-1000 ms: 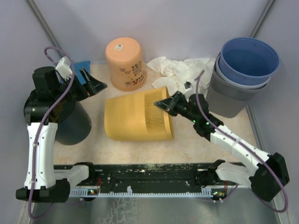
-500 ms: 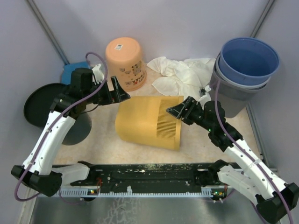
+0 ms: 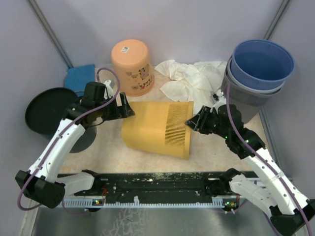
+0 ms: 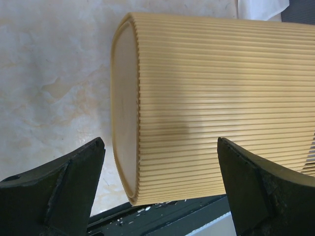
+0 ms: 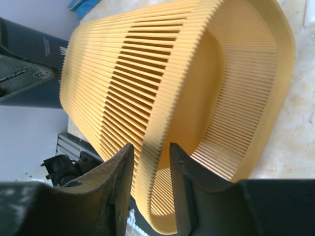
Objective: Turn the large container upside down
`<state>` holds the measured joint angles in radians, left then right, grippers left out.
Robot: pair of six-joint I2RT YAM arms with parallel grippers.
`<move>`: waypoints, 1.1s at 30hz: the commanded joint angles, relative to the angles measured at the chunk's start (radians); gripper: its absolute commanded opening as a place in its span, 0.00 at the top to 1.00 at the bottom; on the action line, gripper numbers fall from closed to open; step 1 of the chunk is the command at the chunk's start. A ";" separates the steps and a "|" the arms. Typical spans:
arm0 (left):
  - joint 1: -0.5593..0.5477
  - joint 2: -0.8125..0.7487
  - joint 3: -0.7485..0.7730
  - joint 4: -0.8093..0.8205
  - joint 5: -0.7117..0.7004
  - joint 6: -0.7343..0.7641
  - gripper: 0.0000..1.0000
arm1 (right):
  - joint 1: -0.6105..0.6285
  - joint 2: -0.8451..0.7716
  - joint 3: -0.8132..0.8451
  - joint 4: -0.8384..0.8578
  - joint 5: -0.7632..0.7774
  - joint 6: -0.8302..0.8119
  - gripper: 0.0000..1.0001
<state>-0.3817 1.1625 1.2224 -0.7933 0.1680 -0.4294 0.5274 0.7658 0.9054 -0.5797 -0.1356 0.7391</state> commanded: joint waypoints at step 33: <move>0.075 0.064 0.176 0.407 0.642 -0.212 0.06 | -0.005 -0.029 -0.370 0.579 -0.133 0.377 1.00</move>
<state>-0.2428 1.2198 1.3197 -0.5228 0.4931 -0.5243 0.4988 0.6994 0.6220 -0.2104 -0.1410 0.9966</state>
